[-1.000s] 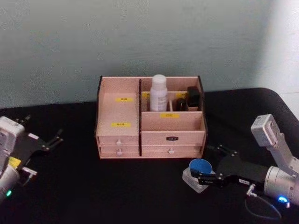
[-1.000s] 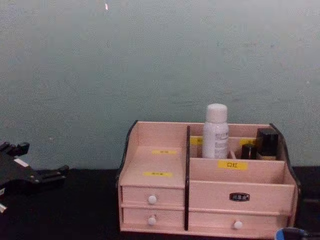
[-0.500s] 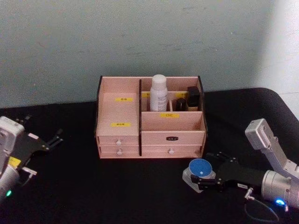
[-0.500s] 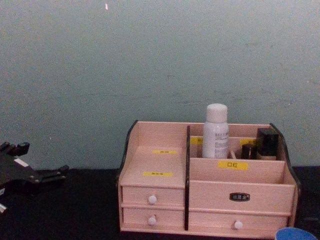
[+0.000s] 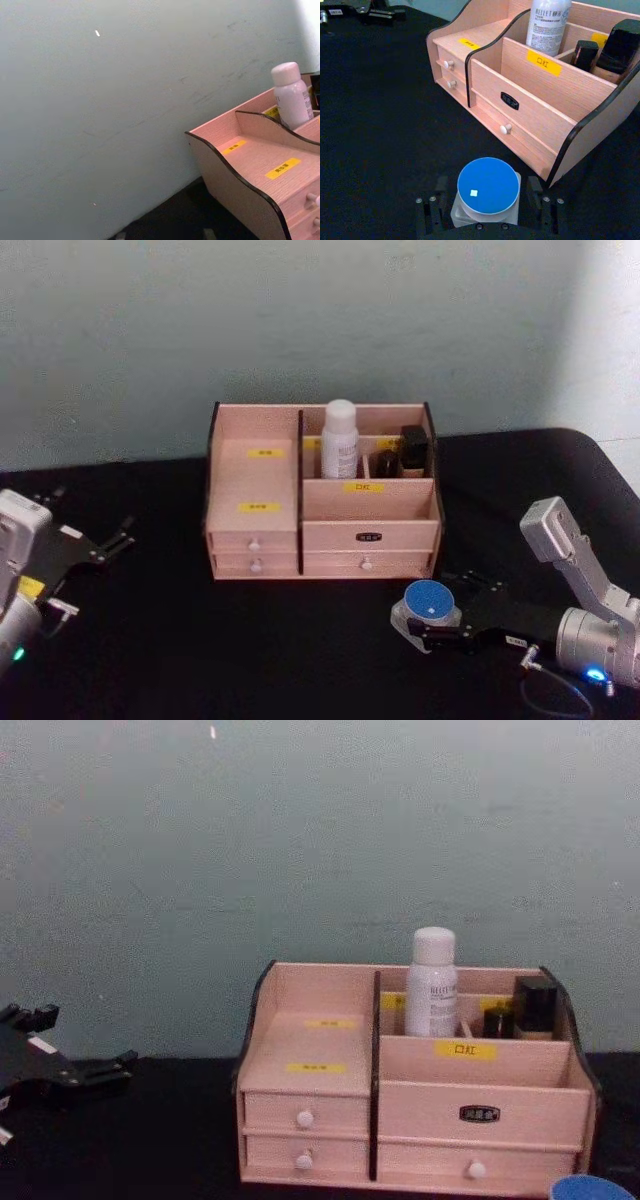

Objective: Pick up the facial cleanser and watermelon frost from the table and place them into the tiered storage box.

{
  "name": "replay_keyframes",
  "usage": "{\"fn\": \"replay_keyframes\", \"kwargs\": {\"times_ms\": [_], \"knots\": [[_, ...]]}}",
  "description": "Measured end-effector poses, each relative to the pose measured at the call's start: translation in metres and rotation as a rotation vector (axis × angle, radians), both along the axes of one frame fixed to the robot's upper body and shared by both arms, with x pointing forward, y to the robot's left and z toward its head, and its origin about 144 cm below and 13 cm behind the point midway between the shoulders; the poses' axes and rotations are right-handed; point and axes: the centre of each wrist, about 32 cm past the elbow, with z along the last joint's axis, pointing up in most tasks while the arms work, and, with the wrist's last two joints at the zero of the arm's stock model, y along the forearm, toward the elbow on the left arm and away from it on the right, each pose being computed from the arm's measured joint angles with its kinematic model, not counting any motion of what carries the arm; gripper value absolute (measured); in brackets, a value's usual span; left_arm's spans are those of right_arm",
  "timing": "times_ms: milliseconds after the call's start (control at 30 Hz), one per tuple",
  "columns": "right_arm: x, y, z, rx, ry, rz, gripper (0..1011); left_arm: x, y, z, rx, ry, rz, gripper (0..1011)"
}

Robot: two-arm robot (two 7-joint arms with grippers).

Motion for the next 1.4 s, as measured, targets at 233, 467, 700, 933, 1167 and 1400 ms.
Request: {"fn": "replay_keyframes", "kwargs": {"times_ms": [233, 467, 700, 933, 1167, 1400], "knots": [[0.0016, 0.0008, -0.0001, 0.003, 0.011, -0.003, 1000, 0.0000, 0.0000, 0.0000, 0.000, 0.000, 0.000, 1001], [0.0027, 0.0007, 0.0000, -0.001, 0.025, -0.004, 1000, 0.0000, 0.0000, 0.0000, 0.000, 0.000, 0.000, 1001], [0.0037, 0.0006, 0.0000, -0.002, 0.034, -0.005, 1000, 0.0000, 0.0000, 0.0000, 0.000, 0.000, 0.000, 1001], [0.0045, 0.0006, -0.0001, 0.000, 0.036, -0.009, 1000, 0.0000, 0.0000, 0.0000, 0.000, 0.000, 0.000, 1001], [0.0043, 0.0006, -0.0001, 0.000, 0.036, -0.009, 1000, 0.0000, 0.0000, 0.0000, 0.000, 0.000, 0.000, 1001], [0.0042, 0.0005, 0.0001, 0.000, 0.035, -0.008, 1000, 0.0000, 0.0000, 0.0000, 0.000, 0.000, 0.000, 1001]]}}
